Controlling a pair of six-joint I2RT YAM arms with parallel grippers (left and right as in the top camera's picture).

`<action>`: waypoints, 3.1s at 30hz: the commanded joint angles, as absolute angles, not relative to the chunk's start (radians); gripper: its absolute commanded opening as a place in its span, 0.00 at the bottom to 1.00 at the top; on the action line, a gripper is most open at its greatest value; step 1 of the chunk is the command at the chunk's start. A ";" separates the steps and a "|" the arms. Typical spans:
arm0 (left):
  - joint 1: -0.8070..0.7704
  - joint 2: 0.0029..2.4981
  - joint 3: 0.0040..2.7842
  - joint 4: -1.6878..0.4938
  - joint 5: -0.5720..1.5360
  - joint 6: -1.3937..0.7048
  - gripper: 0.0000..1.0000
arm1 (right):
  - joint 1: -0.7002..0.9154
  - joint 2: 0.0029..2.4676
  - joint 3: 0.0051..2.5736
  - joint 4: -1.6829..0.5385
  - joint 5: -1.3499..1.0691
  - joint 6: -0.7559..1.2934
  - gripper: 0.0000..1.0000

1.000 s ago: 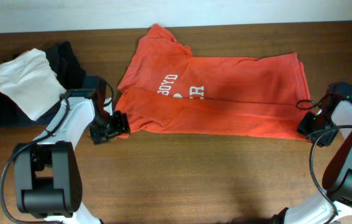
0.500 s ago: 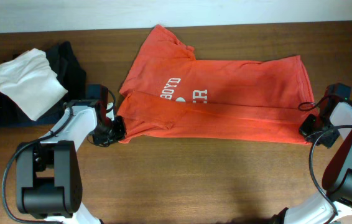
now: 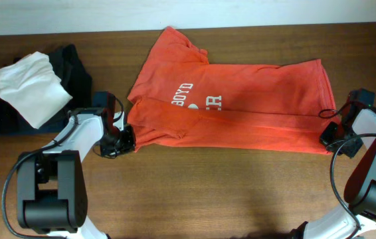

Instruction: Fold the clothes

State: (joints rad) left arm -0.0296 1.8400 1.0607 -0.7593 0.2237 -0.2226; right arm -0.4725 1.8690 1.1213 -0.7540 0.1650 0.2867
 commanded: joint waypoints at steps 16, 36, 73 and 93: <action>-0.006 1.728 1.042 -0.764 -0.573 -0.259 0.00 | -0.472 1.873 1.111 -0.752 0.192 0.297 0.04; -0.046 1.630 1.042 -1.102 -0.445 -0.351 0.00 | -0.562 1.766 1.212 -1.012 0.189 0.353 0.40; -0.079 1.539 0.856 -0.670 0.065 -0.344 0.98 | -0.497 1.723 1.030 -0.997 -0.149 0.147 0.13; -0.079 1.539 0.856 -0.685 0.068 -0.344 0.98 | -0.497 1.723 1.025 -0.934 -0.147 0.173 0.04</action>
